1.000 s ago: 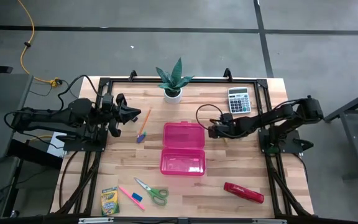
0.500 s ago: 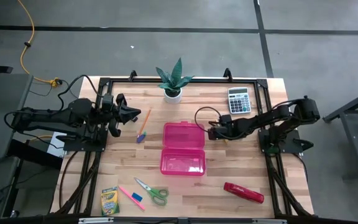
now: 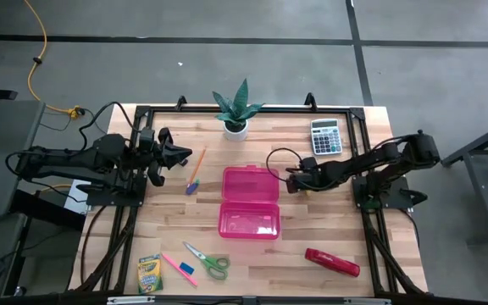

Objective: Pack school essentials
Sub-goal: Put the yellow pen into the red supply box, then put the green scissors into the red supply box

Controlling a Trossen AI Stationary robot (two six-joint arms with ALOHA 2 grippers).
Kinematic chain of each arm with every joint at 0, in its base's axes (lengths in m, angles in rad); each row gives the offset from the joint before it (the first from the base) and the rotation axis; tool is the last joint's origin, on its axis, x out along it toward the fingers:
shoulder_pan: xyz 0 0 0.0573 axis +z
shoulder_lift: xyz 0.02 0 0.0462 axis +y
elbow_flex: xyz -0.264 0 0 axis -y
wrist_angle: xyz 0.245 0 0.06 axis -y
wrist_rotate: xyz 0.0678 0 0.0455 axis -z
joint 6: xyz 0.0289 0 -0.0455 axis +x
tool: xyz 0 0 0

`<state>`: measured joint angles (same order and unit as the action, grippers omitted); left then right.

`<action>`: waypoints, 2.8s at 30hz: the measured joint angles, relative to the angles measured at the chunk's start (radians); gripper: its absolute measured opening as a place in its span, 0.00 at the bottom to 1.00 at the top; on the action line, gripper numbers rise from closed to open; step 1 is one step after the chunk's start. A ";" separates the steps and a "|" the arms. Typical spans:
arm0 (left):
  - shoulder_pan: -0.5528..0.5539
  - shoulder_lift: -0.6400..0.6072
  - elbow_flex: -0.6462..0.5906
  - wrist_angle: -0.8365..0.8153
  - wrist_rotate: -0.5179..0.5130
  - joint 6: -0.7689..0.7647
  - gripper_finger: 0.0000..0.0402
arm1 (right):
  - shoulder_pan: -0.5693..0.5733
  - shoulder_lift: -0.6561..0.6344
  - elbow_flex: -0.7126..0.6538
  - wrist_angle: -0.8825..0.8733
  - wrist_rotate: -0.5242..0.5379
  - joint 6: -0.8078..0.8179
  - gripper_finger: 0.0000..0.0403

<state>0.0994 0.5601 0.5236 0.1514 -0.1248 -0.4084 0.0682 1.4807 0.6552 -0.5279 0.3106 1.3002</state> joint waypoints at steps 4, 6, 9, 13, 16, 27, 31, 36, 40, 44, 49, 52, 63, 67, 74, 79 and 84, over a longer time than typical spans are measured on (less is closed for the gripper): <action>0.000 0.000 0.000 -0.003 0.000 0.000 0.00 | 0.000 -0.085 0.001 0.061 -0.014 -0.101 0.01; 0.000 0.000 0.000 -0.006 0.000 0.000 0.00 | -0.001 -0.130 0.002 0.116 -0.017 -0.152 0.01; 0.000 0.000 0.000 -0.006 0.000 0.000 0.00 | 0.001 -0.203 0.002 0.195 -0.014 -0.256 0.01; 0.000 0.000 0.000 -0.006 -0.001 0.000 0.00 | 0.000 -0.292 0.002 0.413 -0.002 -0.476 0.01; 0.000 0.000 0.000 -0.006 -0.020 0.000 0.00 | -0.003 -0.326 0.004 0.647 -0.042 -0.648 0.00; 0.000 0.009 0.000 -0.006 -0.021 0.049 0.00 | -0.005 -0.301 0.006 1.101 -0.131 -0.898 0.00; 0.000 0.009 0.000 -0.005 -0.019 0.056 0.00 | -0.005 -0.301 0.006 1.101 -0.176 -0.890 0.00; 0.000 0.009 0.000 -0.004 -0.020 0.074 0.00 | 0.009 -0.239 0.014 1.040 -0.245 -0.815 0.00; 0.000 0.009 0.000 0.001 -0.023 0.077 0.00 | 0.055 -0.128 0.092 0.868 -0.315 -0.804 0.00; 0.000 0.009 0.000 0.002 -0.023 0.072 0.00 | 0.103 0.004 0.186 0.728 -0.363 -0.835 0.00; 0.000 0.009 0.000 0.003 -0.023 0.071 0.00 | 0.133 0.138 0.276 0.555 -0.394 -0.832 0.00; 0.000 0.009 0.000 0.002 -0.024 0.084 0.00 | 0.153 0.203 0.336 0.445 -0.391 -0.828 0.00; 0.000 0.009 0.000 0.002 -0.025 0.158 0.00 | 0.203 0.366 0.542 0.167 -0.372 -0.802 0.07; 0.000 0.009 0.000 0.002 -0.025 0.158 0.00 | 0.213 0.380 0.579 0.148 -0.372 -0.758 0.17; 0.000 0.009 0.000 0.001 -0.018 0.157 0.00 | 0.216 0.380 0.682 -0.031 -0.327 -0.783 0.44; -0.006 0.009 0.000 0.002 -0.007 0.140 0.01 | 0.221 0.342 0.774 -0.202 -0.230 -0.856 0.56; -0.063 0.042 0.034 -0.052 0.027 0.107 0.09 | 0.275 0.205 0.735 -0.192 0.007 -0.817 0.58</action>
<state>0.0362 0.6025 0.5574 0.0997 -0.0980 -0.3019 0.3437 1.6860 1.3898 -0.7201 0.3174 0.4831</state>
